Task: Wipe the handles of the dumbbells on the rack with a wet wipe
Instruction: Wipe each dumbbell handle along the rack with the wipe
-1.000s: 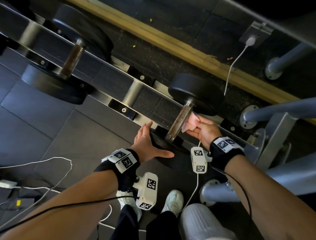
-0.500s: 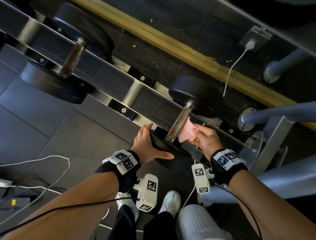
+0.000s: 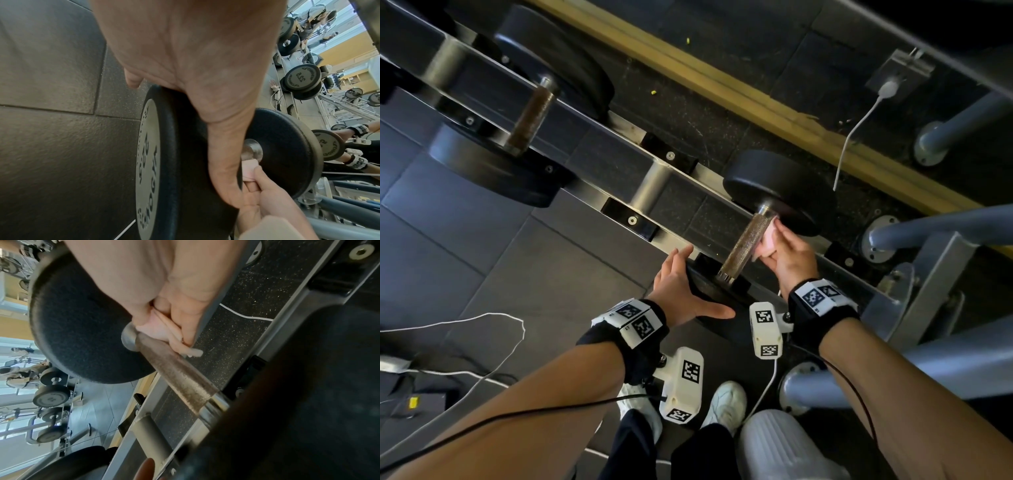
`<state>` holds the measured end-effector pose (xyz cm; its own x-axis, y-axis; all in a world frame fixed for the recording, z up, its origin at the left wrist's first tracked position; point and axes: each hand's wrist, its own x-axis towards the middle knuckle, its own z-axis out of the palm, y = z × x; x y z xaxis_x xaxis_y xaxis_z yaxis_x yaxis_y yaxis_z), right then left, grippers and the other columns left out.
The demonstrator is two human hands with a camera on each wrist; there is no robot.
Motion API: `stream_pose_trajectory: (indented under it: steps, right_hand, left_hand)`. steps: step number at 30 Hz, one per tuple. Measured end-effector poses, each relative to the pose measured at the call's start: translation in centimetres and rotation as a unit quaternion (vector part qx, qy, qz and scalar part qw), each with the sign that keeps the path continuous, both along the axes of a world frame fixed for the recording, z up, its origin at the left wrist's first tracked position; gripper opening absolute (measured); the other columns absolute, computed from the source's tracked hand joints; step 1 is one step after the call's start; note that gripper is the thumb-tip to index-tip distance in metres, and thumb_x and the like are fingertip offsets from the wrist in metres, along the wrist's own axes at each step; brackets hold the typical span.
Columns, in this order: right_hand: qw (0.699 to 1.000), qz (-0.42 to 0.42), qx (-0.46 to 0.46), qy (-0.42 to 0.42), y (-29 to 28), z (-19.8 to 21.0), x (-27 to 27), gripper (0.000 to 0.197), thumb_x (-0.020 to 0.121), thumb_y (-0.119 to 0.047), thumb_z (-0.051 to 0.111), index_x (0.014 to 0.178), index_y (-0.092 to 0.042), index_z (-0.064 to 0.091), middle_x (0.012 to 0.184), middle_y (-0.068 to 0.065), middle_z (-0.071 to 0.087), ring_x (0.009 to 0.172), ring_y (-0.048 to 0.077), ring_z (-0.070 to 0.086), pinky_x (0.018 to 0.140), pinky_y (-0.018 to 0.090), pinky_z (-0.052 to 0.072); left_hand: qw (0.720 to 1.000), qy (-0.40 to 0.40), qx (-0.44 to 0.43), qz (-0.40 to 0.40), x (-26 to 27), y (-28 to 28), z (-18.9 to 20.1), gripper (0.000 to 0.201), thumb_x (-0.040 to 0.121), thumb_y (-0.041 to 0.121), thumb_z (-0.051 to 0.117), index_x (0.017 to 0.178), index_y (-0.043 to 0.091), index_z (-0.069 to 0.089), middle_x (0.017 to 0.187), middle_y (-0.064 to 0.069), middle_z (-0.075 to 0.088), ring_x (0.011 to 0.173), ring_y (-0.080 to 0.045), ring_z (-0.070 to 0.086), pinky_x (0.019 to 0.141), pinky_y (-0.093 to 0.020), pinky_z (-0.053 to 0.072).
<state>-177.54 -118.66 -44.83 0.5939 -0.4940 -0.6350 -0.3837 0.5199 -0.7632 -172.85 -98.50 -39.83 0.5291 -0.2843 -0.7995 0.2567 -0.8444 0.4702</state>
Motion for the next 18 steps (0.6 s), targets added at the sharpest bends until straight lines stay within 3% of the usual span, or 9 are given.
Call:
stream_pose_trajectory:
  steps: [4,7,9,11,15,18]
  right_hand:
    - [0.998,0.058,-0.025,-0.006,0.6,0.0,-1.4,0.033,0.101,-0.013,0.050,0.126,-0.029,0.064,0.119,-0.002,0.063,0.108,0.014,0.065,0.087,0.025,0.056]
    - [0.980,0.191,-0.050,-0.022,0.5,0.3,-3.6,0.036,0.099,-0.016,0.054,0.113,-0.046,0.069,0.121,-0.004,0.067,0.112,0.011,0.066,0.093,0.026,0.053]
    - [0.968,0.246,-0.057,-0.017,-0.2,0.5,-4.2,0.035,0.097,-0.017,0.057,0.108,-0.047,0.071,0.119,-0.001,0.070,0.110,0.010,0.067,0.093,0.028,0.053]
    - [0.971,0.221,-0.093,0.006,-1.1,0.9,-3.8,0.030,0.097,-0.022,0.057,0.107,-0.047,0.071,0.112,-0.006,0.073,0.105,0.008,0.069,0.092,0.030,0.054]
    - [0.989,0.111,-0.101,-0.010,-1.5,1.3,-1.3,0.034,0.099,-0.019,0.055,0.106,-0.048,0.070,0.100,-0.021,0.072,0.097,0.003,0.069,0.084,0.021,0.055]
    - [0.989,0.115,-0.091,0.000,0.2,1.3,-0.7,0.037,0.100,-0.012,0.051,0.112,-0.044,0.067,0.120,-0.010,0.061,0.104,0.006,0.062,0.088,0.020,0.054]
  left_hand:
    - [1.000,0.002,-0.002,0.003,0.0,0.0,-0.1,0.134,0.050,0.049,0.093,0.153,0.041,0.008,0.162,0.014,0.002,0.151,-0.023,0.007,0.119,-0.054,0.023]
    - [1.000,-0.005,-0.001,0.000,0.0,-0.1,-0.2,0.133,0.050,0.049,0.093,0.153,0.040,0.009,0.162,0.012,0.003,0.150,-0.024,0.007,0.120,-0.053,0.023]
    - [1.000,-0.009,0.002,-0.001,0.0,-0.1,-0.1,0.133,0.050,0.049,0.093,0.153,0.040,0.009,0.162,0.011,0.004,0.150,-0.024,0.008,0.120,-0.052,0.022]
    - [1.000,-0.009,0.004,-0.002,0.0,-0.1,0.0,0.133,0.050,0.050,0.093,0.153,0.039,0.010,0.162,0.011,0.003,0.150,-0.025,0.008,0.120,-0.052,0.023]
    - [1.000,-0.009,0.002,-0.001,0.0,-0.1,-0.1,0.132,0.050,0.049,0.093,0.153,0.038,0.010,0.162,0.009,0.005,0.150,-0.026,0.009,0.120,-0.052,0.023]
    - [1.000,-0.012,0.001,0.000,0.0,-0.1,-0.2,0.132,0.050,0.049,0.093,0.153,0.038,0.011,0.162,0.008,0.006,0.150,-0.026,0.010,0.120,-0.051,0.023]
